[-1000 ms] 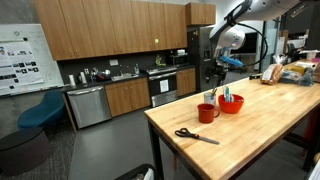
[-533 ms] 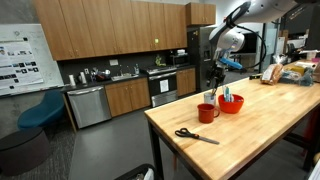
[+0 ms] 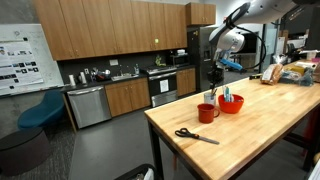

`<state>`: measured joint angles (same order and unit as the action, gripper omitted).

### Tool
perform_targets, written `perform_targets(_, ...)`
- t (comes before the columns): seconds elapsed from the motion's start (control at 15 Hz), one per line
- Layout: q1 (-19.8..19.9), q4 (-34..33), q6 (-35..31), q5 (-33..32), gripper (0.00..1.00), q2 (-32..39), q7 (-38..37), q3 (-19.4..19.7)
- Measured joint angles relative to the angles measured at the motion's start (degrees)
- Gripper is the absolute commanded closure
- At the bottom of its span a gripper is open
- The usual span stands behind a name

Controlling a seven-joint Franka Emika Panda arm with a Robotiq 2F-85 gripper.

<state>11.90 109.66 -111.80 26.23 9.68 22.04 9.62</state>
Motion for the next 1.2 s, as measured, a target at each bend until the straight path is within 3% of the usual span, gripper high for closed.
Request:
perform_targets(0.07,0.03,0.0,0.0,0.0,0.71,0.0,0.0,0.0)
perform_targets(0.27,0.1,0.0,0.61,-0.11,0.56,0.0,0.0,0.0)
perform_targets(0.8,0.23,0.02,2.15,-0.28,0.0,0.28,0.34,0.02)
perform_targets(1.2,0.24,0.02,0.77,-0.18,0.0,1.23,3.04,0.02)
